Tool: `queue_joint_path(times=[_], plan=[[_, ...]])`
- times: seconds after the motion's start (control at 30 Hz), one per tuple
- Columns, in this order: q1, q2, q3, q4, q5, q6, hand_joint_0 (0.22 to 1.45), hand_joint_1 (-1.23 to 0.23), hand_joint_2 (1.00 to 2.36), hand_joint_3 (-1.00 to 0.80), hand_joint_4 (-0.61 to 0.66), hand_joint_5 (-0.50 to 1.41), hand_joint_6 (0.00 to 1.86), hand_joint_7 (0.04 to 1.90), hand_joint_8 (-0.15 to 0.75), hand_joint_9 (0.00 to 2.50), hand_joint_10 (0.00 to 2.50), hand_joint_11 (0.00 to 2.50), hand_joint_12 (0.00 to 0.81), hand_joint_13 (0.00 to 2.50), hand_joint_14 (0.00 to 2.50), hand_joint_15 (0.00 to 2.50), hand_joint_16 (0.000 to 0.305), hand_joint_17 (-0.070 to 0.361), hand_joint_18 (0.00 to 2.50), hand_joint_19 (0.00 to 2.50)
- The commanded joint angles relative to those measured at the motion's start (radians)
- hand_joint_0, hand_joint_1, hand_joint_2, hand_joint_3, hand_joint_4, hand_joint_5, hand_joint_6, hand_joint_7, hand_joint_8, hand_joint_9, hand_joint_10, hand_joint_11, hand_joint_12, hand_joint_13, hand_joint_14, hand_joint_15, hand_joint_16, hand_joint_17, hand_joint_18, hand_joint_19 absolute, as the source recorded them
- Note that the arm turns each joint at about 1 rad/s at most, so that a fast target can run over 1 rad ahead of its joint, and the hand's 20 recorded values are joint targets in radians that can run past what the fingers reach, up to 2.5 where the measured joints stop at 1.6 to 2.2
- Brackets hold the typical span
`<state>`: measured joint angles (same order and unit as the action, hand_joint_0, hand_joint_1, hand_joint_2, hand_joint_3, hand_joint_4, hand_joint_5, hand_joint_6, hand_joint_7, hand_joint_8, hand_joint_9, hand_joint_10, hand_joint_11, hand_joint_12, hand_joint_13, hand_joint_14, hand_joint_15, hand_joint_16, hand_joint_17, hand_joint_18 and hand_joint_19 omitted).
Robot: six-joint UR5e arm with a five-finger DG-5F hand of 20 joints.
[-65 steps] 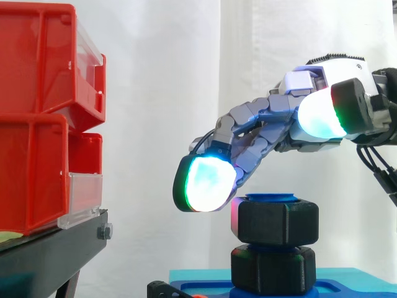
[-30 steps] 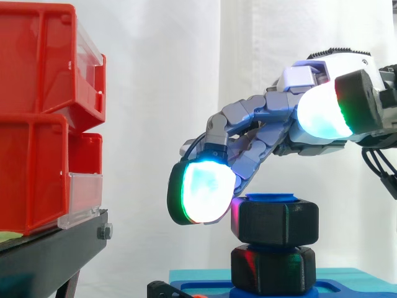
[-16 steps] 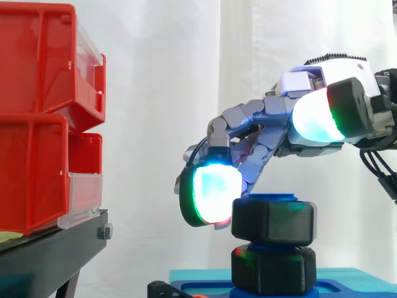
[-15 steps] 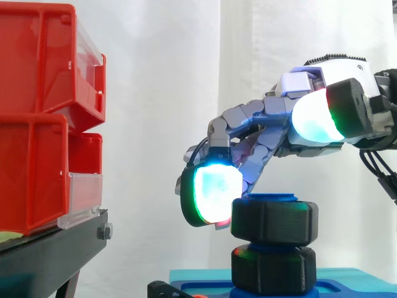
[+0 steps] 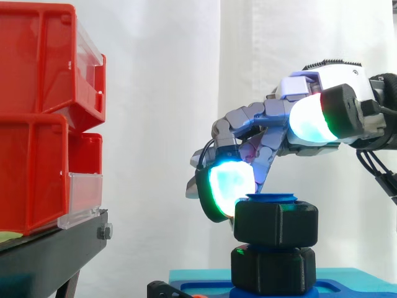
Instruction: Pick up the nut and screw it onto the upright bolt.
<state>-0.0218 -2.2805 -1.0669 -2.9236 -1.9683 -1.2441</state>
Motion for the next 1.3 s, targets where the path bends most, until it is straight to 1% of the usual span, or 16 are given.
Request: queue_joint_path(times=[0.0,0.13,0.2,0.27,0.37,0.4,0.5,0.63,0.73,0.87,0.9,0.97,1.03,1.1,1.2,1.27], plan=[[-0.009,0.001,0.01,-0.003,-0.009,0.0,0.52,-0.24,1.0,-0.5,0.23,-0.01,0.5,1.33,0.312,0.99,0.0,0.0,0.281,0.52,0.0,0.0,0.029,0.066,0.18,0.0],[-0.013,-0.001,0.027,-0.003,-0.02,0.0,0.52,-0.24,1.0,-0.5,0.22,-0.01,0.5,1.34,0.308,1.02,0.0,0.0,0.278,0.54,0.0,0.0,0.028,0.063,0.2,0.0],[-0.013,0.001,0.041,-0.014,-0.023,0.0,0.52,-0.24,1.0,-0.5,0.23,-0.03,0.5,1.27,0.309,1.01,0.0,0.0,0.278,0.54,0.0,0.0,0.028,0.063,0.2,0.0],[-0.015,-0.001,0.051,-0.029,-0.026,0.0,0.52,-0.24,1.0,-0.5,0.24,-0.08,0.5,1.11,0.299,0.97,0.0,0.0,0.283,0.54,0.0,0.0,0.028,0.064,0.21,0.0],[-0.015,0.001,0.074,-0.062,-0.026,-0.003,0.52,-0.24,1.0,-0.5,0.26,-0.12,0.5,0.94,0.295,0.92,0.0,0.0,0.289,0.51,0.0,0.0,0.029,0.066,0.19,0.0],[-0.015,0.001,0.088,-0.081,-0.026,-0.011,0.52,-0.24,1.0,-0.5,0.26,-0.12,0.5,0.91,0.294,0.92,0.0,0.0,0.29,0.51,0.0,0.0,0.029,0.066,0.19,0.0],[-0.012,0.001,0.102,-0.098,-0.024,-0.021,0.52,-0.24,1.0,-0.5,0.23,-0.14,0.5,0.83,0.289,0.86,0.0,0.0,0.293,0.48,0.0,0.0,0.03,0.068,0.17,0.0],[-0.001,0.001,0.104,-0.114,-0.018,-0.032,0.51,-0.24,1.0,-0.5,0.21,-0.16,0.5,0.75,0.274,0.78,0.0,0.0,0.298,0.42,0.0,0.0,0.032,0.071,0.11,0.0],[0.011,-0.001,0.102,-0.114,-0.006,-0.037,0.51,-0.23,1.0,-0.5,0.19,-0.17,0.5,0.71,0.261,0.69,0.0,0.0,0.303,0.32,0.0,0.0,0.035,0.078,0.0,0.0],[0.033,-0.001,0.101,-0.114,0.019,-0.037,0.49,-0.21,1.0,-0.5,0.18,-0.19,0.5,0.66,0.241,0.54,0.0,0.0,0.315,0.15,0.0,0.0,0.038,0.085,0.0,0.0],[0.033,-0.001,0.101,-0.114,0.019,-0.037,0.49,-0.2,1.0,-0.5,0.17,-0.19,0.5,0.66,0.237,0.52,0.0,0.0,0.314,0.12,0.0,0.0,0.04,0.089,0.0,0.0],[0.048,-0.001,0.09,-0.112,0.034,-0.037,0.48,-0.18,1.0,-0.5,0.17,-0.19,0.5,0.65,0.233,0.46,0.0,0.0,0.322,0.05,0.0,0.0,0.041,0.093,0.0,0.0],[0.056,-0.001,0.073,-0.109,0.04,-0.035,0.48,-0.17,1.0,-0.5,0.16,-0.19,0.5,0.65,0.23,0.43,0.0,0.0,0.324,0.02,0.0,0.0,0.042,0.094,0.0,0.0],[0.06,-0.001,0.054,-0.108,0.046,-0.034,0.48,-0.14,1.0,-0.5,0.16,-0.19,0.5,0.65,0.228,0.4,0.0,0.0,0.324,0.0,0.0,0.0,0.042,0.095,0.0,0.0],[0.063,-0.001,0.047,-0.108,0.046,-0.034,0.48,-0.14,1.0,-0.5,0.17,-0.19,0.5,0.66,0.228,0.38,0.0,0.0,0.327,0.0,0.0,0.0,0.043,0.096,0.0,0.0],[0.069,-0.001,0.047,-0.106,0.049,-0.034,0.48,-0.14,1.0,-0.5,0.17,-0.19,0.5,0.66,0.227,0.38,0.0,0.0,0.328,0.0,0.0,0.0,0.043,0.096,0.0,0.0]])
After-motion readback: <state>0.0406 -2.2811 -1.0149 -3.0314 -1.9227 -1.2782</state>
